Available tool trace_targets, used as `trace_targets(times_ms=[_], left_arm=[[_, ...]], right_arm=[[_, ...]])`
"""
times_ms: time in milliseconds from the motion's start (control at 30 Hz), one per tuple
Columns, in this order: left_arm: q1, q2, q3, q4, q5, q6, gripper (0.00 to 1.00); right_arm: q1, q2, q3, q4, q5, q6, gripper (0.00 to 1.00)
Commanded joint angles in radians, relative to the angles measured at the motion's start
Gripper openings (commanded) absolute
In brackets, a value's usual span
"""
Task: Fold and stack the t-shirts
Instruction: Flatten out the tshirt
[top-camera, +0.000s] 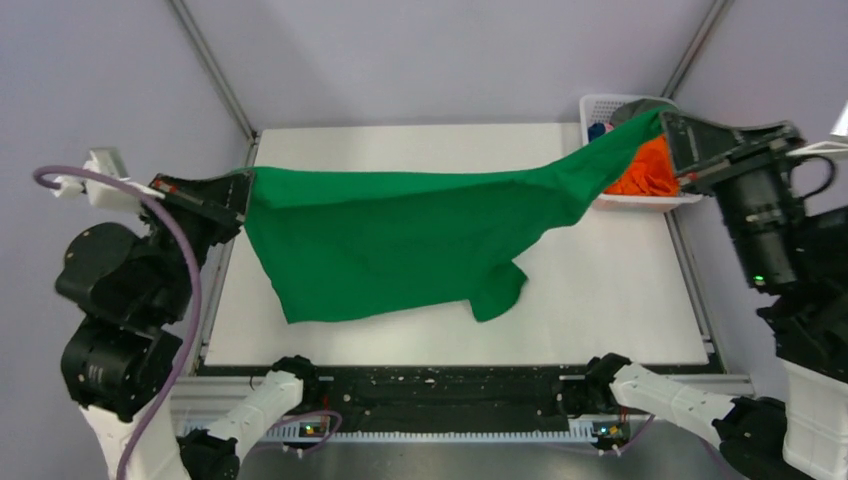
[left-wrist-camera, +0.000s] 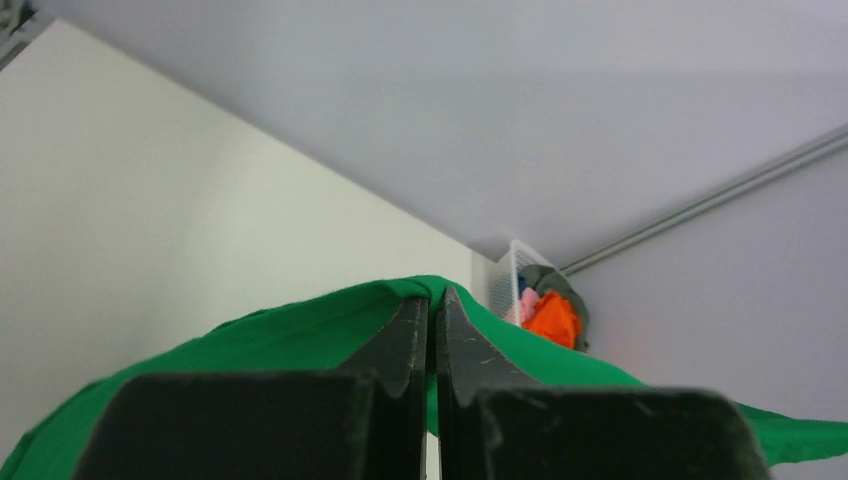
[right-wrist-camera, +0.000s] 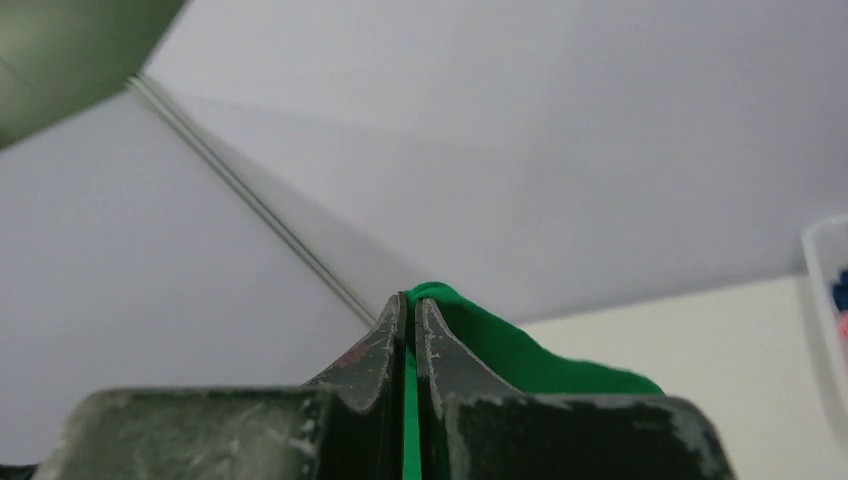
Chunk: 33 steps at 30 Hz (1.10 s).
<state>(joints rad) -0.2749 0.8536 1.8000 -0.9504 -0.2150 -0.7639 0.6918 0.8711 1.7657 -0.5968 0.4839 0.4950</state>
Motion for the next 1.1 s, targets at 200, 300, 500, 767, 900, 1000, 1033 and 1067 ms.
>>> trace_targets(times_ms=[200,300,500,767,900,1000,1033,1067], left_arm=[[0.000,-0.033,0.202,0.060,0.223,0.041,0.00],[0.000,-0.029,0.237,0.083,0.317,0.035,0.00],[0.001,0.019,0.270,0.088,0.344,0.035,0.00],[0.001,0.089,0.073,0.125,0.160,0.044,0.00],[0.001,0.159,-0.087,0.140,0.010,0.033,0.00],[0.032,0.222,-0.226,0.177,-0.049,0.009,0.00],[0.060,0.244,-0.273,0.197,-0.025,0.001,0.00],[0.092,0.266,-0.318,0.220,0.007,-0.009,0.00]], right_arm=[[0.009,0.103,0.409,-0.007,-0.373,-0.112,0.00],[0.010,0.116,0.479,-0.004,-0.446,-0.109,0.00],[0.010,0.130,0.505,0.004,-0.393,-0.145,0.00],[0.010,0.161,0.257,0.117,-0.029,-0.282,0.00],[0.010,0.206,0.064,0.255,0.186,-0.355,0.00],[0.004,0.235,-0.126,0.451,0.405,-0.444,0.00],[-0.009,0.250,-0.197,0.507,0.446,-0.462,0.00],[-0.032,0.266,-0.235,0.538,0.454,-0.458,0.00]])
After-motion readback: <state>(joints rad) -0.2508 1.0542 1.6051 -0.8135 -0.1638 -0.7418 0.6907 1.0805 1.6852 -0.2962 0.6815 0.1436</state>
